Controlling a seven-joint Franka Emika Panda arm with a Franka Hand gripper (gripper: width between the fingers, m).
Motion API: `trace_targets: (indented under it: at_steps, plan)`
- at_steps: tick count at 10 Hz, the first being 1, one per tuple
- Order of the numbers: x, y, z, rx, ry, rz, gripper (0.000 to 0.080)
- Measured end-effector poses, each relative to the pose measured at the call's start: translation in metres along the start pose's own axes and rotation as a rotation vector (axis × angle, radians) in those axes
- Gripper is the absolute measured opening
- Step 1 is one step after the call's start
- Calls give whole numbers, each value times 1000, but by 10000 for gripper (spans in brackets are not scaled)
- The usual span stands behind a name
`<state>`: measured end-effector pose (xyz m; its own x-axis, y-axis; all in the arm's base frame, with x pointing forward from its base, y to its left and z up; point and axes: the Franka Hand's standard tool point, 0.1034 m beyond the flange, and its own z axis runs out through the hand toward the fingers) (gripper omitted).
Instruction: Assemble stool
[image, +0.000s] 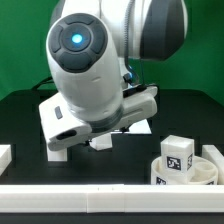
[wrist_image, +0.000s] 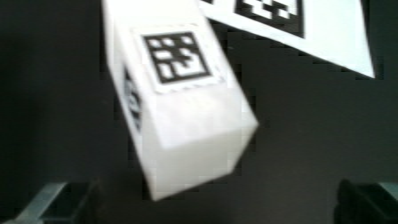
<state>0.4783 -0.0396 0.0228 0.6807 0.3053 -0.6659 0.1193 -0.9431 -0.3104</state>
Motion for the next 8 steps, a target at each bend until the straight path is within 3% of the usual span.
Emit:
trace_targets:
  at_steps: [3, 5, 8]
  plan:
    - [2, -3, -1, -12, 3, 63, 649]
    - [2, -7, -7, -92, -12, 72, 649]
    - [3, -10, -7, -93, -12, 64, 649]
